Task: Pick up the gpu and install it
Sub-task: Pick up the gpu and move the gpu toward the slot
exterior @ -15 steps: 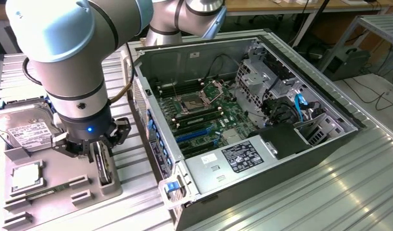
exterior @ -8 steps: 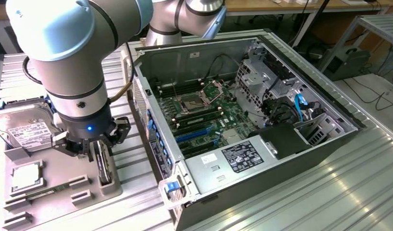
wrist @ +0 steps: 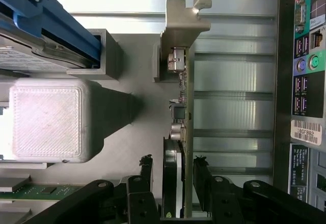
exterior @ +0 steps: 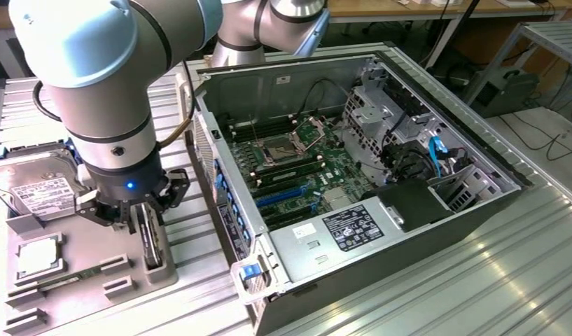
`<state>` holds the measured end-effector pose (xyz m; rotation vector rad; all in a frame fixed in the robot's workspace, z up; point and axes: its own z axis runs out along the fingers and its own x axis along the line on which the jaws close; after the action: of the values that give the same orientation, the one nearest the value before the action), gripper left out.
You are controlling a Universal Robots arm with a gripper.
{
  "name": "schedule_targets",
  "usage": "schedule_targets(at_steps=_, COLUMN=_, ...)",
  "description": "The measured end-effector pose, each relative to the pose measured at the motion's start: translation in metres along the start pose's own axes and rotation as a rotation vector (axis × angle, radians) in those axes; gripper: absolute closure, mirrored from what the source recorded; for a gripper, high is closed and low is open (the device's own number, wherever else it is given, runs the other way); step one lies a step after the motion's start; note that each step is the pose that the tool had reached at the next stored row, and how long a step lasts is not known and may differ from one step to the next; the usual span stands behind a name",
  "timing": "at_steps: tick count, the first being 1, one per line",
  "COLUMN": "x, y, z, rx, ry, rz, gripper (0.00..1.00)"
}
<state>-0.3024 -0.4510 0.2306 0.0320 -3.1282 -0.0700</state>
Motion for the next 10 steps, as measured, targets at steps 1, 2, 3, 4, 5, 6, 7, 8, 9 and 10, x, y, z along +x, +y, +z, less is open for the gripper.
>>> schedule_targets(at_steps=1, x=0.0000, y=0.0000, z=0.0000, rx=0.0000, ry=0.0000, rz=0.000, gripper=0.55)
schedule_targets(at_steps=2, x=0.0000, y=0.0000, z=0.0000, rx=0.0000, ry=0.0000, rz=0.000, gripper=0.56)
schedule_targets(at_steps=3, x=0.0000, y=0.0000, z=0.0000, rx=0.0000, ry=0.0000, rz=0.000, gripper=0.56)
schedule_targets(at_steps=4, x=0.0000, y=0.0000, z=0.0000, rx=0.0001, ry=0.0000, rz=0.000, gripper=0.64)
schedule_targets(at_steps=5, x=0.0000, y=0.0000, z=0.0000, rx=0.0001, ry=0.0001, rz=0.000, gripper=0.64)
schedule_targets(at_steps=6, x=0.0000, y=0.0000, z=0.0000, rx=0.0001, ry=0.0001, rz=0.000, gripper=0.64)
schedule_targets(at_steps=7, x=0.0000, y=0.0000, z=0.0001, rx=0.0001, ry=0.0000, rz=0.000, gripper=0.65)
schedule_targets(at_steps=8, x=0.0000, y=0.0000, z=0.0000, rx=0.0002, ry=0.0002, rz=0.000, gripper=0.65)
schedule_targets(at_steps=9, x=0.0000, y=0.0000, z=0.0000, rx=0.0002, ry=0.0002, rz=0.000, gripper=0.72)
schedule_targets(at_steps=10, x=0.0000, y=0.0000, z=0.0001, rx=0.0002, ry=0.0002, rz=0.000, gripper=0.72)
